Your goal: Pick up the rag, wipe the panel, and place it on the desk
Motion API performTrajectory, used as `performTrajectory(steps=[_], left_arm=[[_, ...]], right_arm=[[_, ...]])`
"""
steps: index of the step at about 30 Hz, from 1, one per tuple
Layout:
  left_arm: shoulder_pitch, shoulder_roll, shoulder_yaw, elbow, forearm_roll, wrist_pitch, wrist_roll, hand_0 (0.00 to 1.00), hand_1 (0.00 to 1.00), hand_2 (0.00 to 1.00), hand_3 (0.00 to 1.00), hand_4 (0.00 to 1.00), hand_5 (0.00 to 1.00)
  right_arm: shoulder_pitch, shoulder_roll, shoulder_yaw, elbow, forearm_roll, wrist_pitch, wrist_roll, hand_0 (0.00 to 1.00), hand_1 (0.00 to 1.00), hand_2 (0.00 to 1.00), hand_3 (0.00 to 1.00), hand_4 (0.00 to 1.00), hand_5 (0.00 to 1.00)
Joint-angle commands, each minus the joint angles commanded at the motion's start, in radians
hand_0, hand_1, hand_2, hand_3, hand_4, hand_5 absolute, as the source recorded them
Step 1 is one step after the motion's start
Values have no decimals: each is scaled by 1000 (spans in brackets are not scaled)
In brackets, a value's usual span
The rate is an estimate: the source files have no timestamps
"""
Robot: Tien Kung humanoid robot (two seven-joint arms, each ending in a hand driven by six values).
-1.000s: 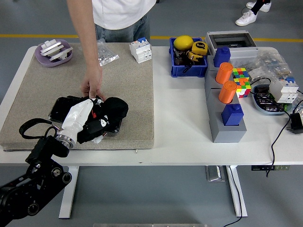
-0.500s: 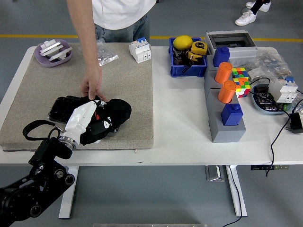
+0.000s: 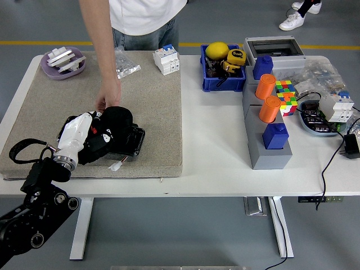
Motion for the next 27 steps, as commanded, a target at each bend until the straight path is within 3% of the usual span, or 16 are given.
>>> performTrajectory(steps=[16,27], left_arm=[[-10,36,-128,60,40,13,47,235,177,564,536,107,2],[-28,71,-156,110,59,18,54,234,180,556,535,109,2]], right_arm=[[0,1,14,2,-10,0,1,784,488,684,630,998,530],[-1,-1,16,2,-8,0,1,783,488,683,629,998,530]])
